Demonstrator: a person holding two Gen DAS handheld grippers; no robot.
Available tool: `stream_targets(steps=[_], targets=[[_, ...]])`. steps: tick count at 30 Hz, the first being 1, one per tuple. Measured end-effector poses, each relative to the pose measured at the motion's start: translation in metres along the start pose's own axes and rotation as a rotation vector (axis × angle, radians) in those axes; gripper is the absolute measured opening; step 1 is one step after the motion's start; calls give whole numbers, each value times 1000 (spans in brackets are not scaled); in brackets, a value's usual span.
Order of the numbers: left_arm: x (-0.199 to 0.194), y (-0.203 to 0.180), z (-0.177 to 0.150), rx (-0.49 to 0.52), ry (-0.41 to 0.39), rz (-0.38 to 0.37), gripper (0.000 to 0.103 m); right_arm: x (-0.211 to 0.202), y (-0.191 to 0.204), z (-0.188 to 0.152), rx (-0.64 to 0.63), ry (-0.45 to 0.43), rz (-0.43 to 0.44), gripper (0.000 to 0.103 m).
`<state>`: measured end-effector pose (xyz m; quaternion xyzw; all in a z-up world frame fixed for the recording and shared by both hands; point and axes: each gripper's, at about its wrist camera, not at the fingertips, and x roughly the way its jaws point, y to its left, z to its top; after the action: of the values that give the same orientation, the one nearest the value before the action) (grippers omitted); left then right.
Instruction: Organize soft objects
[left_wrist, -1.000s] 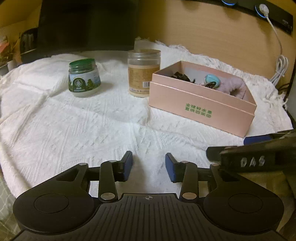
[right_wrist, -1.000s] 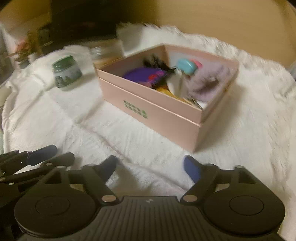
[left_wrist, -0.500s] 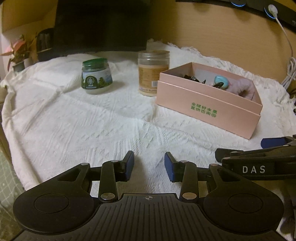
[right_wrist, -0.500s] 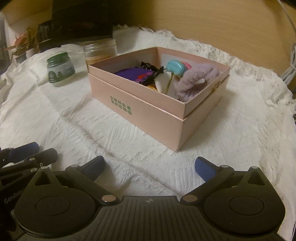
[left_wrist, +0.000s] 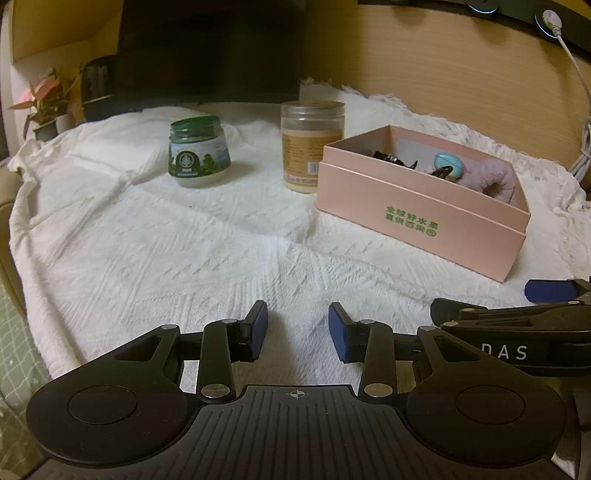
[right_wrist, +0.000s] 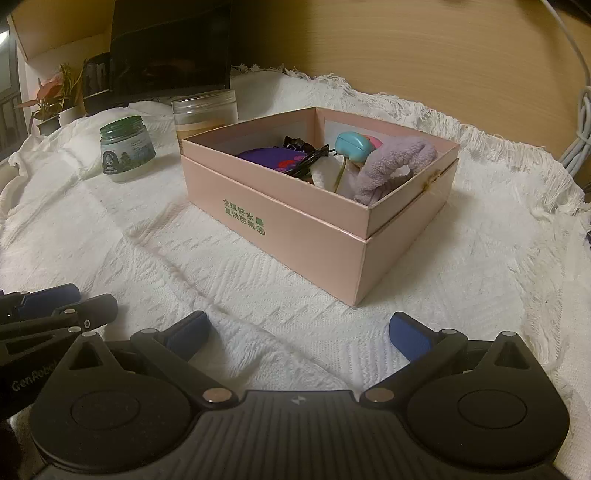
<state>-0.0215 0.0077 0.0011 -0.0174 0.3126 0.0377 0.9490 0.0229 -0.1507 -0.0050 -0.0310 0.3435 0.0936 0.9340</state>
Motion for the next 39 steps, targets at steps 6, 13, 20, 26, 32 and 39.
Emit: stream_targets(steps=[6,13,20,26,32,39], targets=[[0,0,0,-1,-1,1,41,0,0,0,0,0,0,103],[0,2,0,-4,-2,-6,41,0,0,0,0,0,0,103],[0,2,0,-4,-2,-4,41,0,0,0,0,0,0,103],[-1,1,-1,-2,-2,-2,41,0,0,0,0,0,0,103],[-1,1,0,2,-2,-2,41,1,0,0,0,0,0,103],[-1,2,0,3,-2,-3,41,1,0,0,0,0,1,103]])
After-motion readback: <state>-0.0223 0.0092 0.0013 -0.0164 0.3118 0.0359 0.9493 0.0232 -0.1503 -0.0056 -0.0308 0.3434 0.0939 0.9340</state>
